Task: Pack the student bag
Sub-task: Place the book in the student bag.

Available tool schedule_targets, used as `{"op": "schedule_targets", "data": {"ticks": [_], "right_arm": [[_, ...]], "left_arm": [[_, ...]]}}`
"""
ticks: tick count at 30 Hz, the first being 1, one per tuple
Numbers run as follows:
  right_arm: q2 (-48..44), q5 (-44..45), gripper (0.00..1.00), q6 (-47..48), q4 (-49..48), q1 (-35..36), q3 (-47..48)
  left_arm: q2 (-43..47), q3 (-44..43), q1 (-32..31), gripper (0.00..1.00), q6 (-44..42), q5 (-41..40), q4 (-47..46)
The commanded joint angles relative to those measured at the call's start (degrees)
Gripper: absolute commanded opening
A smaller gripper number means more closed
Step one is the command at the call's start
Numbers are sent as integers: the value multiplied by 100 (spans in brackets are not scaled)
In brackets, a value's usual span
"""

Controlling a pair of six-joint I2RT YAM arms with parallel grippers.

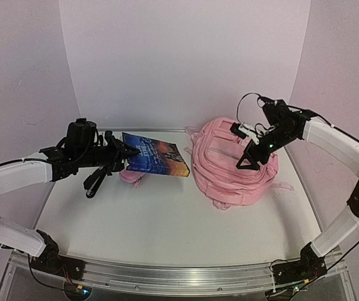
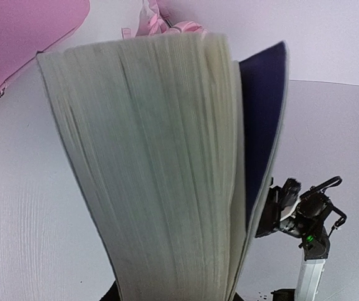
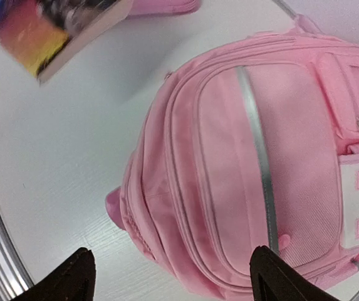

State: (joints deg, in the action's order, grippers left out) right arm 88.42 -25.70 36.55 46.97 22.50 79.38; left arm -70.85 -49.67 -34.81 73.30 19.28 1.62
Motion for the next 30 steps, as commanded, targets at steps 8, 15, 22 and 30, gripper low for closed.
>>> {"op": "schedule_targets", "data": {"ticks": [8,15,22,30], "right_arm": [[275,736,54,1195,-471,724,-650],[957,1054,45,909,-887,929,-537],[1352,1266,29,904,-1153,936,-277],[1523,886,0,348,-909,960,598]], "left_arm": [[280,-345,0,0,-101,112,-937],[595,-192,0,0,-133,-200,-779],[777,-101,0,0,-156,-284,-630],[931,117,1,0,-108,-309,-653]]}}
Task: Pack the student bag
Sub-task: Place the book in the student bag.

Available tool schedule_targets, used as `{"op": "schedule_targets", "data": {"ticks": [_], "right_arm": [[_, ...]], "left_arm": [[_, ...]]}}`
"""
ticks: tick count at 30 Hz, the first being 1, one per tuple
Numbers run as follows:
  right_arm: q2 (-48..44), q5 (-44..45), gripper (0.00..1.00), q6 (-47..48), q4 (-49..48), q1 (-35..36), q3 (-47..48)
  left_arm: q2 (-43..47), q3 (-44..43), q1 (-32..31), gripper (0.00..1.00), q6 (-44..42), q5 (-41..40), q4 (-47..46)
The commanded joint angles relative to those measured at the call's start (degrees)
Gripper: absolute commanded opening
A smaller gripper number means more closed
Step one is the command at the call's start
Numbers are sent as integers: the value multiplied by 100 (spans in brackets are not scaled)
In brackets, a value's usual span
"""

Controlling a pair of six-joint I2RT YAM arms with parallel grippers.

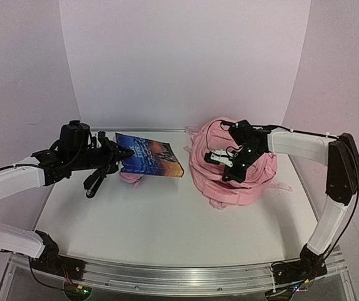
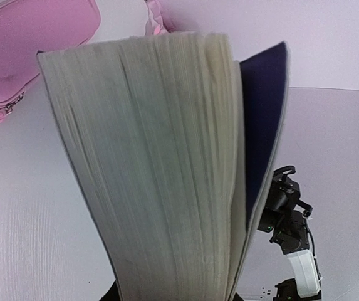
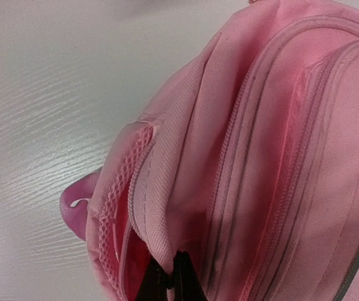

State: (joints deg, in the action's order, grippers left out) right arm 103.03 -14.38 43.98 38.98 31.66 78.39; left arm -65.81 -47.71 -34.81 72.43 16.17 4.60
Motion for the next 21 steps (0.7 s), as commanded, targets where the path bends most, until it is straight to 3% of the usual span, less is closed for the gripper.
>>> {"op": "schedule_targets", "data": {"ticks": [1,11,21], "right_arm": [[107,-380,0,-554,-35,50,932],[1062,-1287,0,-2394,633,64,3937],[1325,-1701,0,-3243,717,60,5013]], "left_arm": [[442,-46,0,0,-22,22,-968],[220,304,-57,0,41,461,-1863],[-1280,-329,-181,0,-162,1001,-3445]]}}
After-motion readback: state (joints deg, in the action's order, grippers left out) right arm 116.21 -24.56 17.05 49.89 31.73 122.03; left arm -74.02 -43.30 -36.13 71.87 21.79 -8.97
